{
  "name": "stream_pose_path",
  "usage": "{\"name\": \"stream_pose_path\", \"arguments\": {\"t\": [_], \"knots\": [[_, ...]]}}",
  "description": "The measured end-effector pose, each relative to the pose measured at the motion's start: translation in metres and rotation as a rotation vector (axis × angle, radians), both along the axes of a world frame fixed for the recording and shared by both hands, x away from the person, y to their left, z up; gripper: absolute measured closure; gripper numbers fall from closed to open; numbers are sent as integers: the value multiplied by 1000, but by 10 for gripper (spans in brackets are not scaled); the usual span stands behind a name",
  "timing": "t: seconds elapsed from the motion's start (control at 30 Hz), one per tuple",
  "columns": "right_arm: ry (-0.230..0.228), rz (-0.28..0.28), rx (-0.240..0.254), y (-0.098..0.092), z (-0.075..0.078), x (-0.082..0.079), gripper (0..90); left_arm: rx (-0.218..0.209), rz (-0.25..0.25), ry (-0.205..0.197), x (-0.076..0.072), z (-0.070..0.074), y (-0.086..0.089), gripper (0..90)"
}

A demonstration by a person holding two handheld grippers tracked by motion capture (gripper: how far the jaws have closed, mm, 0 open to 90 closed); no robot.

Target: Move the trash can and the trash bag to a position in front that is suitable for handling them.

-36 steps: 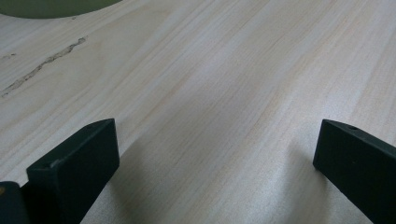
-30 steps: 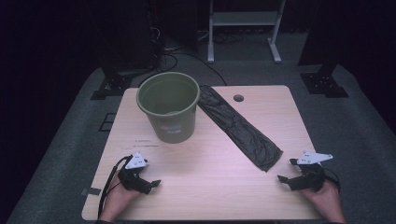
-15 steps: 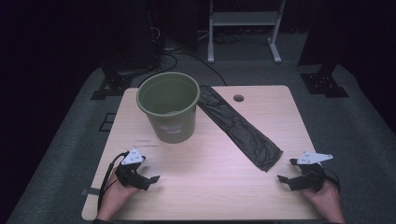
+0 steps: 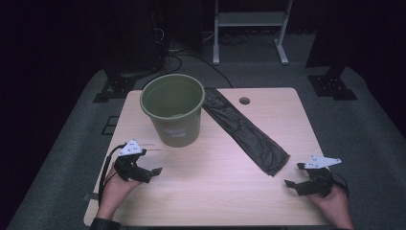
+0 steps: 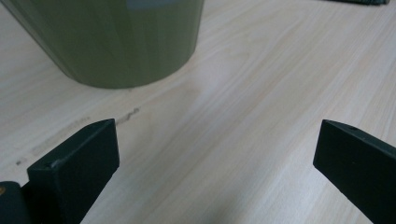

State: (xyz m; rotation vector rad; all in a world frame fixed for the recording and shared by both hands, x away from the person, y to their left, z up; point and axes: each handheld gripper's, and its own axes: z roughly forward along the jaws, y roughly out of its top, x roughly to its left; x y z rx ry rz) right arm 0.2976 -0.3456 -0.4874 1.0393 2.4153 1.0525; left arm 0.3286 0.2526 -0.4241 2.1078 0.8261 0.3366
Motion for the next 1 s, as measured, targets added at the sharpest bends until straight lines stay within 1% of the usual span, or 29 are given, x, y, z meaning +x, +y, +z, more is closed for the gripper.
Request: {"name": "stream_pose_path", "arguments": {"t": [0.03, 0.07, 0.1, 0.13, 0.27, 0.3, 0.53, 0.57, 0.63, 0.7, 0.73, 0.83, 0.87, 0.9, 0.93, 0.97, 1.0], "knots": [[0, 0, 0, 0, 0, 0, 99, 0, 0, 0, 0, 0, 0, 0], [0, 0, 0, 0, 0, 0, 99, -9, 1, 4, 2, 5, -1, 0], [0, 0, 0, 0, 0, 0, 99, -9, 1, 4, 2, 5, -1, 0], [-1, 1, 0, 0, 0, 0, 100, -7, 2, -5, 4, 9, -2, 0], [-1, 1, 0, 0, 0, 0, 99, -13, 3, -5, 7, 15, -4, 0], [-1, 1, 0, 0, 0, 0, 99, -13, 2, -15, 9, 20, -5, 0], [1, 0, 0, 0, 0, 0, 99, -21, 14, -34, 19, 37, -5, 0], [1, 0, 0, 0, 0, 0, 99, -21, 14, -34, 19, 37, -5, 0], [2, 0, 0, 0, 0, 0, 100, -31, 19, -42, 22, 44, -4, 0], [2, 0, 0, 0, 0, 0, 99, -28, 20, -44, 23, 47, -5, 0], [1, 0, 1, 0, 0, 0, 99, -26, 21, -49, 26, 51, -5, 0], [1, -1, -1, 0, 0, 0, 99, -22, 24, -54, 29, 59, -4, 0], [1, 0, 0, 0, 0, 0, 99, -22, 24, -54, 29, 59, -4, 0], [2, -1, 0, 0, 0, 0, 99, -25, 26, -59, 30, 62, -3, 0], [1, -1, 0, 0, 0, 0, 99, -29, 28, -62, 32, 68, -2, 0], [1, -1, 0, 0, 0, 0, 99, -29, 28, -62, 32, 68, -2, 0], [1, -1, 0, 0, 0, 0, 99, -28, 30, -66, 34, 74, -1, 0]]}}
